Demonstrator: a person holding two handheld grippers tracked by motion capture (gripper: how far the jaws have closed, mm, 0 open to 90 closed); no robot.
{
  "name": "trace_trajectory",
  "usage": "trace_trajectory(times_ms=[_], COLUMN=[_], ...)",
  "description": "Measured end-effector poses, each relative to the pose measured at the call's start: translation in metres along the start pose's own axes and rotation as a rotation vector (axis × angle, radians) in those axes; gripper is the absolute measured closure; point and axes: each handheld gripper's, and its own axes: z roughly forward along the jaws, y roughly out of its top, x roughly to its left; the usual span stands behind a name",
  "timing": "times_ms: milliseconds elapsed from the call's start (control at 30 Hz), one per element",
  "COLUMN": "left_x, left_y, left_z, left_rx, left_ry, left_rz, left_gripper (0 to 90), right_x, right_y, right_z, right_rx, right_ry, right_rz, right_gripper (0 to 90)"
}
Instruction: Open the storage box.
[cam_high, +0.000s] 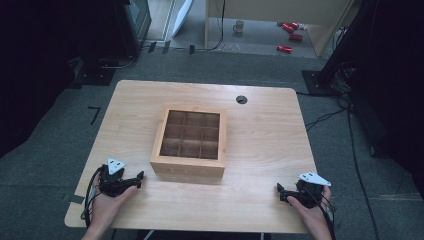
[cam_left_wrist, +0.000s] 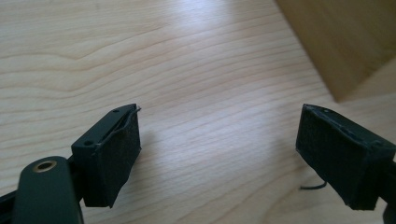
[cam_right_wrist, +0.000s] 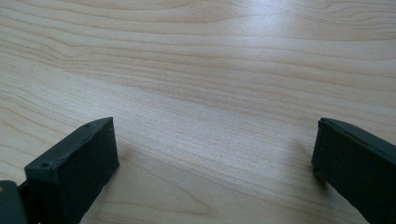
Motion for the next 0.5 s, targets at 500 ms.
trace_trajectory(times_ms=[500], left_x=[-0.016], left_y=[0.006], left_z=[-0.027], left_rx=[-0.142], left_ry=[-0.161], left_rz=[0.029], left_gripper=[24.0], right_x=[0.0], right_y=[0.0], right_z=[0.0], right_rx=[0.0], right_ry=[0.001], right_rz=[-0.001], right_gripper=[0.0])
